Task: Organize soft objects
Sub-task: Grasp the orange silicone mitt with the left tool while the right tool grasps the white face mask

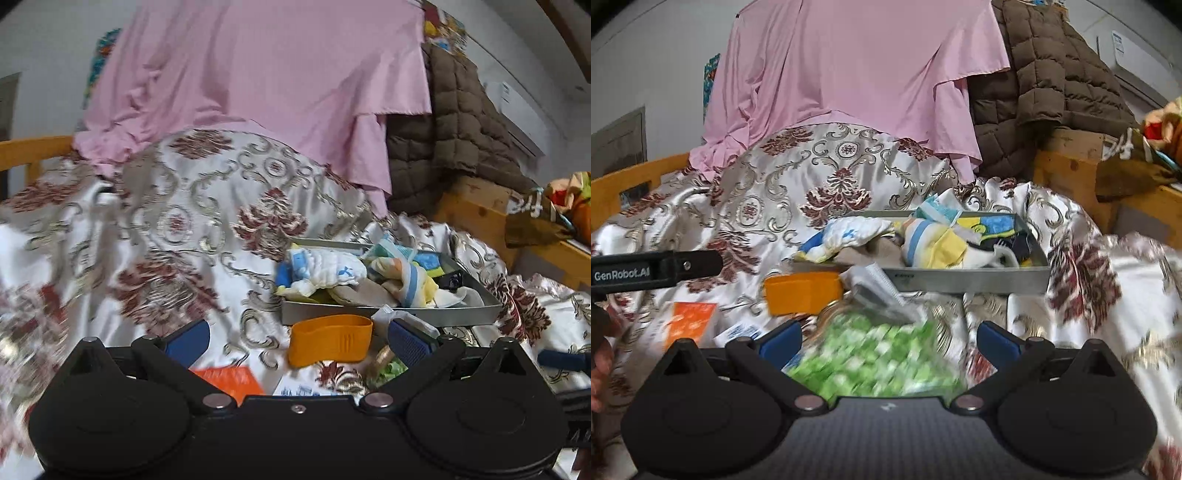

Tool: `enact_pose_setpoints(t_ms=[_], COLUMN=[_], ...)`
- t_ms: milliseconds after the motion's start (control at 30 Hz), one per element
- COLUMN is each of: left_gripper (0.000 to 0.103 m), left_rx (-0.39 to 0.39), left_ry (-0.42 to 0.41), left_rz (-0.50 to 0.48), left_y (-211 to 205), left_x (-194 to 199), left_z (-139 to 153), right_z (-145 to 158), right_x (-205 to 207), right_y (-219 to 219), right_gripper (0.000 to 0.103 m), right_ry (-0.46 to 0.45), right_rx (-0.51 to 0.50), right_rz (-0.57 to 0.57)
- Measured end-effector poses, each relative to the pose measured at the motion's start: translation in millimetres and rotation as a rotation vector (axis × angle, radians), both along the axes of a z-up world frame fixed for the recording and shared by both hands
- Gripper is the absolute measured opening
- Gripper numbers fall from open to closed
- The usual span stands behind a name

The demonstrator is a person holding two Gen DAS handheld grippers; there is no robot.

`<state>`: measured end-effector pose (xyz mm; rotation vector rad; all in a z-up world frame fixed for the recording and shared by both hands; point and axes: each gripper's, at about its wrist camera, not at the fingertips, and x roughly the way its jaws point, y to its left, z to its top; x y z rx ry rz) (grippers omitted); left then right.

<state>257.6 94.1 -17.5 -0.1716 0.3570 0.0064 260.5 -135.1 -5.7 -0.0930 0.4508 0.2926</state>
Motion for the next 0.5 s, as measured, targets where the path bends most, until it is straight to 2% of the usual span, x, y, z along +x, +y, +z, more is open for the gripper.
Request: enact_pose_setpoints(t_ms=[200, 500], left_gripper=[0.102, 0.102], left_rx=[-0.062, -0.208], left_ry=[0.114, 0.277], left_rz=[-0.13, -0.225], left_y=[24, 40], left_x=[62, 125], left_z=[-16, -38], right_z=[2, 1], right_x=[40, 88], right_y=[8, 38], right_gripper=[0.103, 0.103], right_ry=[0.018, 0.104], right_rx=[-0.076, -0.202], right_rz=[0.05, 0.141])
